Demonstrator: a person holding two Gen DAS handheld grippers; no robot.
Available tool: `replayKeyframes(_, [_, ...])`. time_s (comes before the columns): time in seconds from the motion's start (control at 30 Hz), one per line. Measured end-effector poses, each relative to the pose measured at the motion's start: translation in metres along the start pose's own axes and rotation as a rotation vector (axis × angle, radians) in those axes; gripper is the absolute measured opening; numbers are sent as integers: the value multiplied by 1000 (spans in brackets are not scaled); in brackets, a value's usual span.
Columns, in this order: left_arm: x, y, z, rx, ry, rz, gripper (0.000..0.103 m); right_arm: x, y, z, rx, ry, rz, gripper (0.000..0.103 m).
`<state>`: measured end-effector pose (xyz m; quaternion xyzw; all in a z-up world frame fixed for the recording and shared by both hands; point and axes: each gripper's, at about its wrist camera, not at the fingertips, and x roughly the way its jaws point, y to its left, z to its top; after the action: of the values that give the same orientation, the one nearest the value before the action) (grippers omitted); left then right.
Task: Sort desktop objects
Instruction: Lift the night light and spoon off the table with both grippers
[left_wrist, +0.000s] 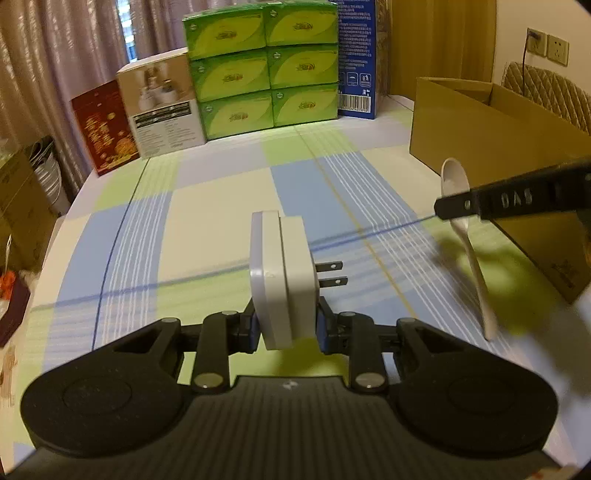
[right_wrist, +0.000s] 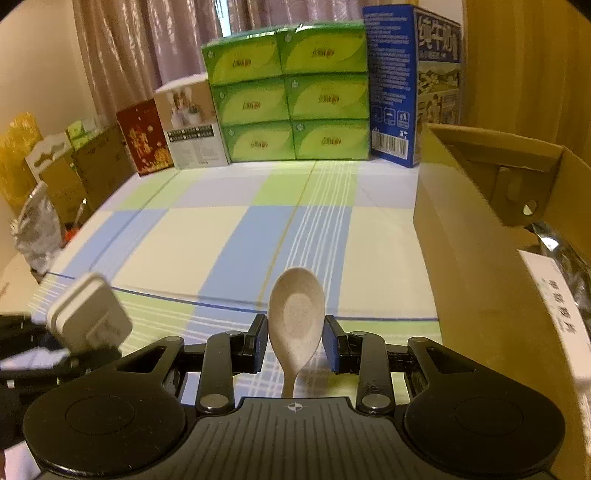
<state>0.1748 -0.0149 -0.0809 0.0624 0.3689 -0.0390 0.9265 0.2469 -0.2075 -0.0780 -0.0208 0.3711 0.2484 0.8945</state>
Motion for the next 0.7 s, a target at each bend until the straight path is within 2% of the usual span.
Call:
replayKeyframes(0.07, [-12,-1,-7,-12,0,6,24,-8,2,-1,8,9,17,29])
replayKeyframes(0.2, [-25,-1,-14,-45,-6,-2,24,-1,18,-16,-33,131,92,29])
replayKeyframes(0.27, [-22,-2,-16,-34,1,5,24,7,26,-23,-73,169,99,29])
replayKeyframes(0.37, [-15,1,-19,-43,14,10,24,14,31,-26,-105,186,93,29])
replayKeyframes(0.57, [-2,4,-21,-61,39,9,24,28,26,-29,-76,177,73,30])
replayKeyframes(0.63, [-1,6,-21,-68,37,8,24,28,26,-33,-109,161,48,36])
replayKeyframes(0.7, [0,8,-19,-75,40,9,24,29,30,-36,-143,154,22,62])
